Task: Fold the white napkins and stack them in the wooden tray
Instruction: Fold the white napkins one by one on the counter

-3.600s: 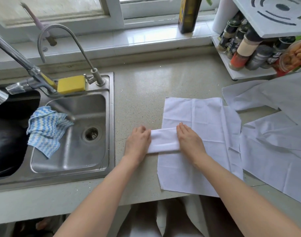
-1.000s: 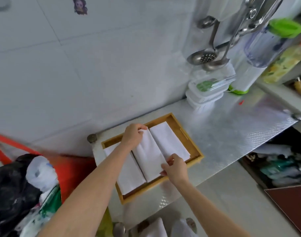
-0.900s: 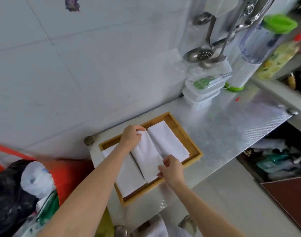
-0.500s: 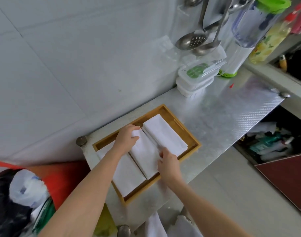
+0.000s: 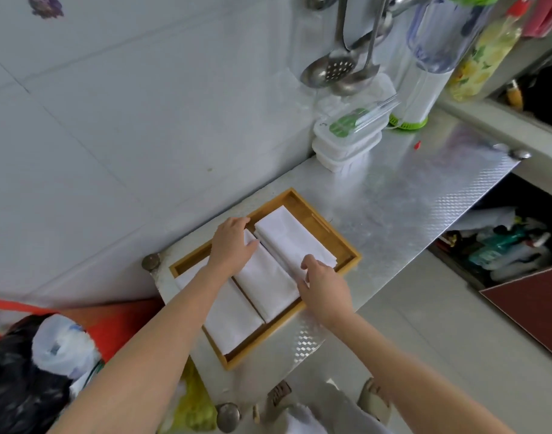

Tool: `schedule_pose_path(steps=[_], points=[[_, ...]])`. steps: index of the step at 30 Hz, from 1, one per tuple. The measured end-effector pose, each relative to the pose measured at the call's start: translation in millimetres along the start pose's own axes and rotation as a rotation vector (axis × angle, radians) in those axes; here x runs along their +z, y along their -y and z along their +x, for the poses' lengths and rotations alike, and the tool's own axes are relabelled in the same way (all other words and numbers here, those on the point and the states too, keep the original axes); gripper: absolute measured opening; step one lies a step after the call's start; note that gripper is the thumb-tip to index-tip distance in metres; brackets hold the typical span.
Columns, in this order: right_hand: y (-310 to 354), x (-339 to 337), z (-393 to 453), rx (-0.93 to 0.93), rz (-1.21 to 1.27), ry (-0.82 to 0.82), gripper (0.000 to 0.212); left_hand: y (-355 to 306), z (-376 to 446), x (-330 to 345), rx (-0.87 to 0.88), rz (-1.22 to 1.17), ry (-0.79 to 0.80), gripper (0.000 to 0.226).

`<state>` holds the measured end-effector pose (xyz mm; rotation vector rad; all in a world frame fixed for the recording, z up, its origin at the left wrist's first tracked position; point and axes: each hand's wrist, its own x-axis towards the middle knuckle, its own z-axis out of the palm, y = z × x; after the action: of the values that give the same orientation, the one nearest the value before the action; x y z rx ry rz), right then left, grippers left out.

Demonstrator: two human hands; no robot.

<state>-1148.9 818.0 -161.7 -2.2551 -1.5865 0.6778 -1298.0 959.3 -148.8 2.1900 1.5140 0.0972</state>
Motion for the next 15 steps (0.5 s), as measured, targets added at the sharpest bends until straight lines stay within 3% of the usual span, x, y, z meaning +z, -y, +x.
schedule_pose_path(steps=[3, 7, 15], points=[[-38, -48, 6, 0.057, 0.000, -0.054, 0.016, -66, 4, -14, 0.110, 0.003, 0.064, 0.048], [-131, -124, -2, 0.227, -0.035, -0.117, 0.013, -193, 10, 8, 0.307, 0.216, 0.374, 0.032], [-400, -279, -137, 0.597, -0.095, -0.363, 0.013, -502, -24, 154, 0.825, 0.561, 0.409, 0.029]])
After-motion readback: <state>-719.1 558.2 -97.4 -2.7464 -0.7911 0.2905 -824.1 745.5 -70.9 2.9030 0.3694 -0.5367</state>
